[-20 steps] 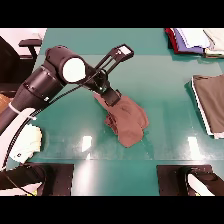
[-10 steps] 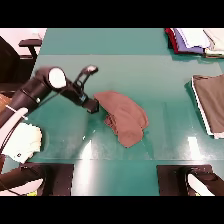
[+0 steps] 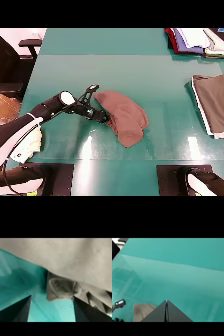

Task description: Fold the shirts.

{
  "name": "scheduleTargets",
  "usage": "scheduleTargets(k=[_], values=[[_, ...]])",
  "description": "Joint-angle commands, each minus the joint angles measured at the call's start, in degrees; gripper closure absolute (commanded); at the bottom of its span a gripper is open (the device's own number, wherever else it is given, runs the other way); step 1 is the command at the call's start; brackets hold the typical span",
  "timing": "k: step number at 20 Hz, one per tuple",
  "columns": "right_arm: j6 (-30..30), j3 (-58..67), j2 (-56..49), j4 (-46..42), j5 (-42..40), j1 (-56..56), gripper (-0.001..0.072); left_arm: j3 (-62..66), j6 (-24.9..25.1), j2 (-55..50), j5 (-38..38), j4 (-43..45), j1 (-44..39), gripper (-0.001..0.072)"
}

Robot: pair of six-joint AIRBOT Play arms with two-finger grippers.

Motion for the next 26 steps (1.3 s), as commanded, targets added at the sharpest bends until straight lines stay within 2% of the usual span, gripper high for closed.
scheduleTargets(k=[1, 3, 5, 6, 9, 11, 13, 14, 15, 16, 20, 23, 26], values=[[0.0, 0.0, -0.9, 0.3, 0.9, 0.0, 0.0694, -0.6, 3.7, -2.2, 3.2, -3.8, -3.1, 0.0109], [0.0, 0.0, -0.9, 0.3, 1.0, 0.0, 0.0694, -0.5, 3.5, -2.2, 4.2, -4.0, -3.8, 0.0125], [0.1, -0.1, -0.9, 0.2, 2.6, 0.0, 0.0694, 0.3, 3.2, -2.2, 3.9, -3.4, -3.5, 0.0631], [0.4, -0.8, -0.8, 0.3, 3.5, 0.0, 0.0694, 1.0, 3.1, -2.2, 3.6, -2.6, -3.5, 0.0681], [2.8, -9.9, 1.6, -0.7, 6.4, 0.0, 0.0694, 5.5, 0.0, -2.2, 0.4, 4.1, -3.5, 0.0683], [5.0, -20.7, 4.5, -2.1, 6.8, 0.0, 0.0694, 8.7, -2.1, -2.2, -1.7, 9.3, -3.5, 0.0683], [5.6, -32.7, 6.8, -2.6, 6.4, 0.0, 0.0692, 10.5, -2.1, -2.2, -2.6, 11.4, -3.5, 0.0682], [5.6, -38.2, 7.5, -1.8, 6.5, 0.2, 0.0602, 10.9, -2.1, -2.2, -2.5, 11.6, -3.5, 0.0682], [5.6, -44.1, 7.8, 0.5, 6.3, 0.2, 0.0315, 10.9, -2.1, -2.2, -2.4, 12.0, -3.5, 0.0682], [5.5, -49.4, 7.7, 3.6, 5.5, 0.2, 0.0222, 10.9, -2.1, -2.2, -2.4, 12.6, -3.5, 0.0682], [1.6, -61.4, 4.1, 12.5, -3.8, 4.6, 0.0223, 10.9, -2.1, -2.2, -2.5, 12.9, -3.5, 0.0682], [1.5, -62.3, -0.9, 12.2, -13.8, 8.5, 0.0233, 10.9, -2.1, -2.2, -3.0, 12.9, -3.5, 0.0682], [1.3, -59.1, -7.4, 11.9, -15.9, 7.6, 0.0269, 10.9, -2.1, -2.2, -4.7, 13.6, -3.5, 0.0681]])
